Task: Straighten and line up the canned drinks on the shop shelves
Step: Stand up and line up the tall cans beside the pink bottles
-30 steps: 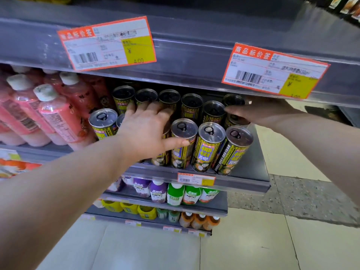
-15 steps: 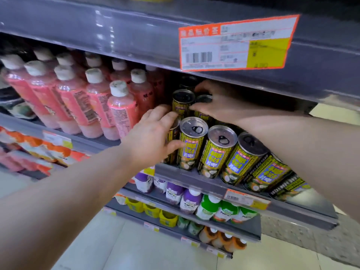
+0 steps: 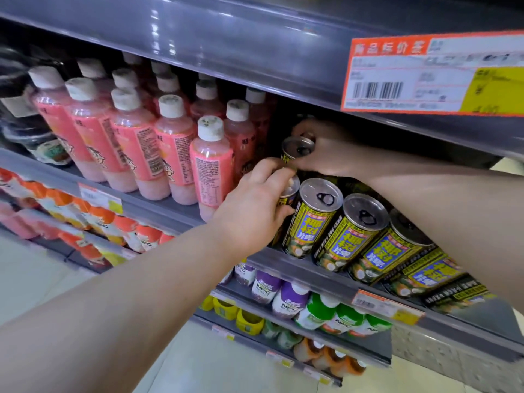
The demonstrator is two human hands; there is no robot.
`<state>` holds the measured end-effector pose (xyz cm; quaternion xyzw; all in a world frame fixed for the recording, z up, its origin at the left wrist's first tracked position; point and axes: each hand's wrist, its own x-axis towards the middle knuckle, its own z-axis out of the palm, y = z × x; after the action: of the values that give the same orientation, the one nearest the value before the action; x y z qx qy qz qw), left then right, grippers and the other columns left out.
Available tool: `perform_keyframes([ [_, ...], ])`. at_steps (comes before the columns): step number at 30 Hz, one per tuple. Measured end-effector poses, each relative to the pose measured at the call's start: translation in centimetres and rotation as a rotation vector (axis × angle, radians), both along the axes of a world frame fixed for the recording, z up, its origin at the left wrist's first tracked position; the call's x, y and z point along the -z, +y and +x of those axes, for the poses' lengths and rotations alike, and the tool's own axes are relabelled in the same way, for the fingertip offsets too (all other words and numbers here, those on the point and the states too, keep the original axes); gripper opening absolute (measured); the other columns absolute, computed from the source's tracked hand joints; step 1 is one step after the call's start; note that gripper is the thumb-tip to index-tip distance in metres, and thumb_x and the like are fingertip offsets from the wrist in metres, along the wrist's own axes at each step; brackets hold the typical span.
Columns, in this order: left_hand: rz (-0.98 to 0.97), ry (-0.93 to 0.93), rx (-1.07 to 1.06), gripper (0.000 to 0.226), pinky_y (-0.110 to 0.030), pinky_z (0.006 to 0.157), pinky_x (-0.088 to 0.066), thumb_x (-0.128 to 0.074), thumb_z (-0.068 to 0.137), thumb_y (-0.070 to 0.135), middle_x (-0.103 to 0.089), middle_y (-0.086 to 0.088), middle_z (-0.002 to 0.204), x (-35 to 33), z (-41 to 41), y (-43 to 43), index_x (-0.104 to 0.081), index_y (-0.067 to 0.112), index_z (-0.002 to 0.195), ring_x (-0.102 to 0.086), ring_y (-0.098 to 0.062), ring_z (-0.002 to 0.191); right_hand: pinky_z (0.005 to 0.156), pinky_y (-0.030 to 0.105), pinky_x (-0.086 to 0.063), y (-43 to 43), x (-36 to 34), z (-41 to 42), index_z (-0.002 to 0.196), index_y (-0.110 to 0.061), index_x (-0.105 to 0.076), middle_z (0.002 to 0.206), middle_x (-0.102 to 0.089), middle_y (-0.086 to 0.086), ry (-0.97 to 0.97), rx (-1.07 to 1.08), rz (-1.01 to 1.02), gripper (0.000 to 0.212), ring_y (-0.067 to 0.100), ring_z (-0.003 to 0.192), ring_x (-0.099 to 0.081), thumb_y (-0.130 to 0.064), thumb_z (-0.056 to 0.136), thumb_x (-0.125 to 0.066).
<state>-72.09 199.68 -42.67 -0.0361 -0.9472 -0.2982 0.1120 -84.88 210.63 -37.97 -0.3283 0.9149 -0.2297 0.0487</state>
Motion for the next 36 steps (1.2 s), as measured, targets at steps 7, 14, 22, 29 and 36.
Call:
perform_keyframes([
  [7, 0.017, 0.003, -0.064, 0.072, -0.044, 0.106, -0.036, -0.067, 0.081, 0.02, -0.023, -0.004, 0.146, -0.1, 0.4, 0.0, -0.03, 0.018, 0.143, -0.03, -0.026, 0.133, 0.082, 0.015, -0.037, 1.5, -0.8, 0.5, 0.126, -0.002, -0.053, 0.127, -0.057, 0.012, -0.131, -0.092, 0.048, 0.055, 0.022, 0.116, -0.052, -0.008, 0.075, -0.073],
  [14, 0.06, -0.081, 0.017, 0.084, -0.041, 0.114, -0.025, -0.059, 0.072, 0.025, -0.015, -0.001, 0.153, -0.8, -0.3, 0.0, -0.02, 0.025, 0.147, -0.017, -0.022, 0.142, 0.097, 0.031, -0.043, 3.7, -1.6, -0.5, 0.14, -0.019, -0.038, 0.135, -0.05, 0.007, -0.215, 0.003, 0.079, 0.065, 0.022, 0.119, -0.05, 0.002, 0.081, -0.055],
  [22, 0.118, -0.084, 0.024, 0.074, -0.024, 0.111, -0.025, -0.062, 0.083, 0.007, -0.023, -0.003, 0.15, -0.6, -0.6, -0.2, -0.025, 0.016, 0.146, -0.025, -0.017, 0.138, 0.078, 0.008, -0.031, 4.8, -0.7, -0.8, 0.135, -0.011, -0.044, 0.133, -0.049, 0.007, -0.103, -0.066, 0.183, 0.068, 0.015, 0.117, -0.045, -0.004, 0.074, -0.074],
  [29, 0.086, -0.065, 0.025, 0.078, -0.025, 0.11, -0.025, -0.061, 0.084, 0.009, -0.018, -0.002, 0.151, -0.2, -0.6, -0.2, -0.017, 0.015, 0.147, -0.021, -0.016, 0.139, 0.091, -0.006, -0.017, 2.6, -1.8, 0.0, 0.142, -0.012, -0.035, 0.144, -0.04, 0.0, -0.088, -0.298, 0.245, 0.077, 0.004, 0.126, -0.033, -0.019, 0.072, -0.065],
  [36, 0.067, -0.067, 0.007, 0.083, -0.026, 0.115, -0.016, -0.062, 0.084, 0.011, -0.003, -0.002, 0.157, 0.1, -0.7, -0.1, -0.01, 0.013, 0.149, -0.005, -0.013, 0.145, 0.092, 0.019, -0.029, 0.4, -0.5, 0.2, 0.128, 0.001, -0.051, 0.125, -0.052, 0.023, 0.081, -0.248, 0.145, 0.047, 0.03, 0.119, -0.047, -0.007, 0.083, -0.063],
])
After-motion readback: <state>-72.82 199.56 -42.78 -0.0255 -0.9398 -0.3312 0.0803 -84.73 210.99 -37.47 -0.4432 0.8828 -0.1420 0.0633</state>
